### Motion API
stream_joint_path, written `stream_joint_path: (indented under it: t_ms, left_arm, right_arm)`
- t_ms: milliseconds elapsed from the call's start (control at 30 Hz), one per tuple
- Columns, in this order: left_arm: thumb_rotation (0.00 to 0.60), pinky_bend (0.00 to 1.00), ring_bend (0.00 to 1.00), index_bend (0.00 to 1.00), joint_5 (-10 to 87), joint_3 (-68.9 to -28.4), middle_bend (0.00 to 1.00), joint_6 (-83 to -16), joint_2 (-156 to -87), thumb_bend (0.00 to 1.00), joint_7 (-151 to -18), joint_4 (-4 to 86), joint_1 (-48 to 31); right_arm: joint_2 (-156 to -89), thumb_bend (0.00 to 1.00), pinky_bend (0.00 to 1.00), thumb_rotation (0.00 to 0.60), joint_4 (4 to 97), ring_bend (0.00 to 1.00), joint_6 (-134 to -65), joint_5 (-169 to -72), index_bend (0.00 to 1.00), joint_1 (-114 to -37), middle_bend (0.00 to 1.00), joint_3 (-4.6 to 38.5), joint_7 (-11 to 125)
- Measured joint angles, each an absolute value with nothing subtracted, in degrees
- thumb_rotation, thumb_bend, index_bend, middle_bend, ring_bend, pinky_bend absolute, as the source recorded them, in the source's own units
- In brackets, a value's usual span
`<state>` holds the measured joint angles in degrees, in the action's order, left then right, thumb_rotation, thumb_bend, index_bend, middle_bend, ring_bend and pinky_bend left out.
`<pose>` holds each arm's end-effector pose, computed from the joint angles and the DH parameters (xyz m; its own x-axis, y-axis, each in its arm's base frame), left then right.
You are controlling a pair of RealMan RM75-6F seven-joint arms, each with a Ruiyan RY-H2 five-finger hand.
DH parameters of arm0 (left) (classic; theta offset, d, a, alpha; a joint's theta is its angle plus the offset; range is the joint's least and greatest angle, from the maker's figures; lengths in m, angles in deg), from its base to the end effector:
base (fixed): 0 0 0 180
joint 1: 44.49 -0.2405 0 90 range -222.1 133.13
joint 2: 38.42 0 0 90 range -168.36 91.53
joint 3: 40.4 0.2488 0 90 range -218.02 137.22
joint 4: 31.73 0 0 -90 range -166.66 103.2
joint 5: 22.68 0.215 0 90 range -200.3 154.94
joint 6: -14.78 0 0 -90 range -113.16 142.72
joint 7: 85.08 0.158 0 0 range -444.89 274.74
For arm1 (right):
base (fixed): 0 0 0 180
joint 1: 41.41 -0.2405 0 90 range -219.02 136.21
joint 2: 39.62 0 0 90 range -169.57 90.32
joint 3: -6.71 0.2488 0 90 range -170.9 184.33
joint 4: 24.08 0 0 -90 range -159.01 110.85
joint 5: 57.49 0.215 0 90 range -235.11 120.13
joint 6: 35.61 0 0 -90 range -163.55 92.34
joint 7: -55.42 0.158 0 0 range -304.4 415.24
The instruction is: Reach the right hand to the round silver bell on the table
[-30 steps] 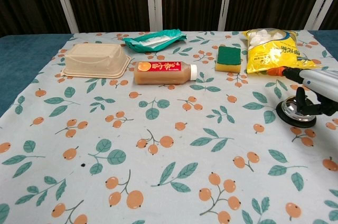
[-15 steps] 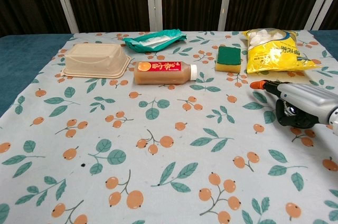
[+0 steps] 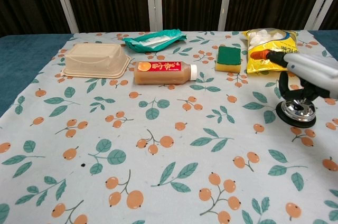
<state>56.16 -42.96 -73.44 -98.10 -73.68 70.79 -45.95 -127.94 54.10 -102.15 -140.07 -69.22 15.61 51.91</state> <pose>-0.3116 0.1568 0.1722 0.4788 0.0357 0.8772 0.8556 0.2047 -0.4754 -0.2072 -0.3167 0.0074 0.3192 -0.1242 0.9395 -0.9098 -0.3177 0.2671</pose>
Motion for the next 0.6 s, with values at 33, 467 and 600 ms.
stream_joint_path:
  t_ms: [33,467,600]
  left_arm:
    - [0.600,0.07,0.00,0.04,56.3,-42.9,0.00,-73.5,-98.1,0.47,-73.7,70.8,-46.0]
    - [0.600,0.07,0.00,0.04,58.1,-42.1,0.00,-74.6,-97.6,0.47,-74.8,71.1,-46.6]
    - [0.600,0.07,0.00,0.04,58.4,-42.0,0.00,-74.7,-97.6,0.47,-74.8,71.1,-46.8]
  right_arm:
    - [-126.5,1.00,0.00,0.600,56.3,0.00,-102.9,-140.2,0.04,-68.9,0.00,15.7,51.0]
    - [-107.2,1.00,0.00,0.600,77.3,0.00,-117.5,-143.9,0.04,-54.7,0.00,8.1,43.5]
    - [-106.9,1.00,0.00,0.600,73.3,0.00,-122.7,-145.9,0.04,-50.7,0.00,6.1,45.6]
